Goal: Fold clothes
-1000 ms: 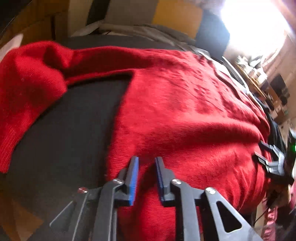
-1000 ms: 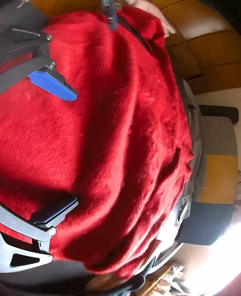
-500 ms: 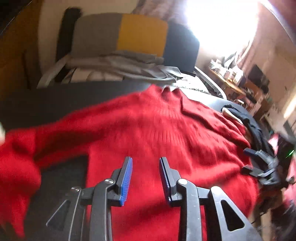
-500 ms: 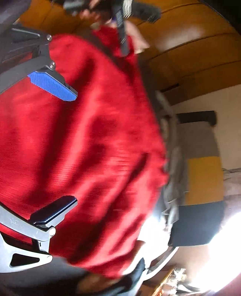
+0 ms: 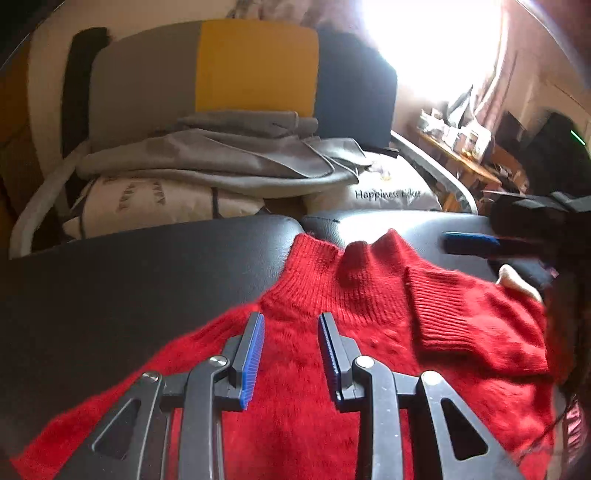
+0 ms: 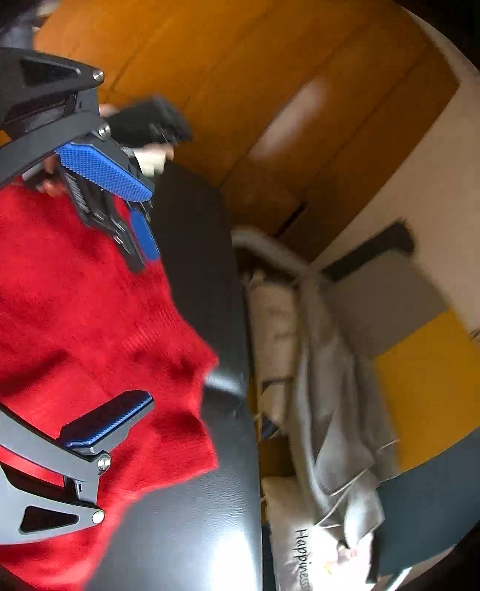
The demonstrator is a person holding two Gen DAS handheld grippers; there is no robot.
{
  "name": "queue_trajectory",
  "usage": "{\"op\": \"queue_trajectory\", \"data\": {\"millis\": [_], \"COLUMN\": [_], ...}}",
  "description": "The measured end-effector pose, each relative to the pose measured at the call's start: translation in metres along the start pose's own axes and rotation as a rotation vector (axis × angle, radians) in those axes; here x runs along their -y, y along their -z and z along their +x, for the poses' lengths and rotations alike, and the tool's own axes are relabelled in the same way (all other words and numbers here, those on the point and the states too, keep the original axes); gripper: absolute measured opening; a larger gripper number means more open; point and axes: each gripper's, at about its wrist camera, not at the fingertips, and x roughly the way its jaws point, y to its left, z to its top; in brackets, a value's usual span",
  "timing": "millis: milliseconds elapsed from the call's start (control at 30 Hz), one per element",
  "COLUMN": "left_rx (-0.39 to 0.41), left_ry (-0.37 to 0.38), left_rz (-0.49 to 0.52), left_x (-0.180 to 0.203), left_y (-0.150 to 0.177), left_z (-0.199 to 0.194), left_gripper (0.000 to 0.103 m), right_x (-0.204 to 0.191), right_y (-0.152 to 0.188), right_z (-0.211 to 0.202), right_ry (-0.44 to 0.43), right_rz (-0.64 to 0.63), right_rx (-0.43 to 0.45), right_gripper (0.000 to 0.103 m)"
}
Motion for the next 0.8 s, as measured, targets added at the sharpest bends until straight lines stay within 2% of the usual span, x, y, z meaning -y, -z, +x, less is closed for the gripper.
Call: {"op": "queue_trajectory", "data": {"millis": [100, 133, 167, 333, 433, 500, 533, 667, 733, 800], "left_rx": [-0.017, -0.002, 0.023, 0.035, 0.045, 0.051, 0.052, 0.054, 0.057, 0.059], "left_ry": [-0.020, -0.038, -0.046, -0.068, -0.039, -0.007, 0.000, -0.019, -0.020, -0.011], "left_rz": [0.027, 0.041, 0.047, -0.025, -0.085, -0.120, -0.125, -0.110, -0.110, -0.119], "left_x": [-0.001, -0.002, -0.003, -0.030, -0.049, -0.059, -0.060, -0.056, -0.056, -0.057], "left_y": [0.001, 0.002, 0.001, -0.015, -0.019, -0.019, -0.018, -0.019, -0.018, -0.018], "left_z": [0.029, 0.037, 0.040, 0.053, 0.056, 0.057, 0.057, 0.057, 0.056, 0.056], "left_gripper": [0.030, 0.033, 0.033, 0.033, 0.033, 0.033, 0.033, 0.033, 0.033, 0.033], "right_x": [0.028, 0.037, 0.047, 0.053, 0.055, 0.051, 0.049, 0.041, 0.031, 0.016], "right_y": [-0.020, -0.024, -0.024, -0.042, -0.045, -0.040, -0.037, -0.038, -0.036, -0.024], "right_z": [0.042, 0.056, 0.069, 0.083, 0.088, 0.091, 0.091, 0.087, 0.070, 0.050], "right_ry": [0.105, 0.151, 0.160, 0.130, 0.112, 0.122, 0.132, 0.171, 0.216, 0.275], "right_rz": [0.039, 0.050, 0.080, 0.046, 0.030, -0.033, -0.068, -0.086, -0.083, -0.143], "right_rx": [-0.113, -0.149, -0.205, -0.105, -0.031, 0.019, 0.041, 0.037, 0.047, 0.070], "right_gripper": [0.103, 0.103, 0.103, 0.103, 0.103, 0.103, 0.103, 0.103, 0.103, 0.103]}}
